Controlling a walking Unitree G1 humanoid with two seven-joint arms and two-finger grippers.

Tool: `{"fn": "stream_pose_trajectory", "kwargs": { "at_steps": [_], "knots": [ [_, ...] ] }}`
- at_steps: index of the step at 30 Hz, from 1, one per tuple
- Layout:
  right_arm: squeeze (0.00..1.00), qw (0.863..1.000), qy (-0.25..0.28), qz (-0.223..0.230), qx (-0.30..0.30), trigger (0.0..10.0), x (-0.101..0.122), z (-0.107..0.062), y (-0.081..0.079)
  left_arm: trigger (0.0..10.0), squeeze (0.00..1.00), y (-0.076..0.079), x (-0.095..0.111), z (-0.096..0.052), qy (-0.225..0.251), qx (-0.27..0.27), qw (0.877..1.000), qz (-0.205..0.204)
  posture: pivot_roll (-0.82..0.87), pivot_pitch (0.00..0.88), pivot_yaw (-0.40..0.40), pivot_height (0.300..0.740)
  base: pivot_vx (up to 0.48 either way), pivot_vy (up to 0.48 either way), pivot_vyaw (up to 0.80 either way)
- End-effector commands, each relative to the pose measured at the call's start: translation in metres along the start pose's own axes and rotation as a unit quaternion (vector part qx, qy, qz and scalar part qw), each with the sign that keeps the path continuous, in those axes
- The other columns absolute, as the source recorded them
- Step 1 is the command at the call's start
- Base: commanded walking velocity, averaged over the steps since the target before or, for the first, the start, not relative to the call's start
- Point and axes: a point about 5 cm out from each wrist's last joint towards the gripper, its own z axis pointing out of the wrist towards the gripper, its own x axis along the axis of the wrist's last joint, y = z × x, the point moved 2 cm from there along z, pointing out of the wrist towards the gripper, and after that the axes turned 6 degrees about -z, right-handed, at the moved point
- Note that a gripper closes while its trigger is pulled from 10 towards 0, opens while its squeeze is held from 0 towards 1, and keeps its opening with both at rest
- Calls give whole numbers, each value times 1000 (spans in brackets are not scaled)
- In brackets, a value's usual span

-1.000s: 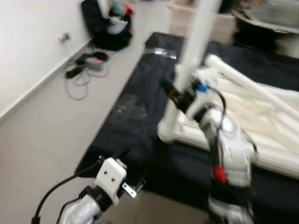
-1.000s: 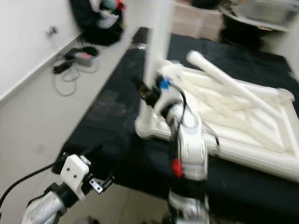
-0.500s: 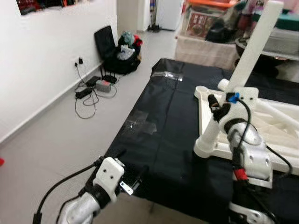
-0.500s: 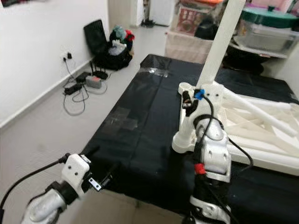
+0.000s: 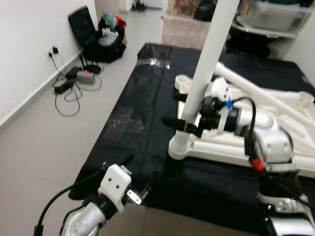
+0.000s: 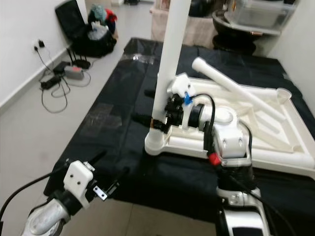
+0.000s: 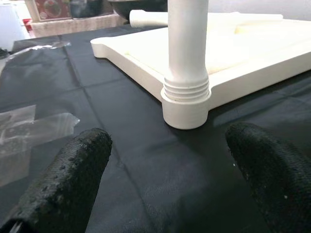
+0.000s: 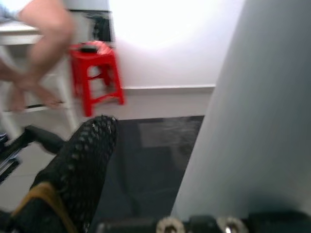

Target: Building children table

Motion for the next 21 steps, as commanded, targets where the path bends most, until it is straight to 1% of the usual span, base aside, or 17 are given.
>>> {"fn": "stream_pose_trajectory", "kwargs": {
  "at_steps": [1,3,4,5,6,8,13,14,16,17,18,19,20,21],
  "knots": [
    [0,999,5,8,42,10000,0,8,-1,9608,0,6,-1,-2,-8,-4,1000,-4,66,149,-111,740,0,0,0],
    [0,998,8,7,63,10000,4,13,4,9608,0,10,1,-6,-8,-6,1000,-5,76,164,-111,740,0,0,0],
    [0,998,8,7,63,10000,4,13,4,9608,0,10,1,-6,-8,-6,1000,-5,76,164,-111,740,0,0,0],
    [0,996,13,7,84,0,5,14,4,9569,0,11,2,-7,-9,-6,1000,-6,79,169,-113,740,0,0,0],
    [0,996,13,7,84,0,5,14,4,9569,0,11,2,-7,-9,-6,1000,-6,79,169,-113,740,0,0,0],
    [0,991,21,15,131,0,4,11,3,9490,0,13,4,-9,-10,-7,1000,-8,87,183,-113,740,0,0,0],
    [0,988,22,23,152,0,0,6,3,9490,0,14,5,-11,-11,-7,1000,-9,81,188,-110,740,0,0,0],
    [0,994,18,32,103,0,-9,6,5,9490,0,13,5,-12,-12,-7,1000,-10,75,182,-112,740,0,0,0],
    [0,994,18,32,103,0,-9,6,5,9490,0,13,5,-12,-12,-7,1000,-10,75,182,-112,740,0,0,0],
    [0,997,17,34,74,0,-13,8,6,9490,0,13,5,-12,-13,-7,1000,-10,75,182,-112,740,0,0,0],
    [0,999,9,46,15,0,-20,17,2,9529,0,12,3,-12,-15,-7,1000,-10,74,158,-120,740,0,0,0],
    [0,999,9,46,15,0,-20,17,2,9529,0,12,3,-12,-15,-7,1000,-10,74,158,-120,740,0,0,0],
    [0,988,6,114,-101,0,-30,44,-27,9529,0,9,1,-11,-18,-5,1000,-10,63,142,-115,740,0,0,0],
    [0,988,6,114,-101,0,-30,44,-27,9529,0,9,1,-11,-18,-5,1000,-10,63,142,-115,740,0,0,0]
  ]
}}
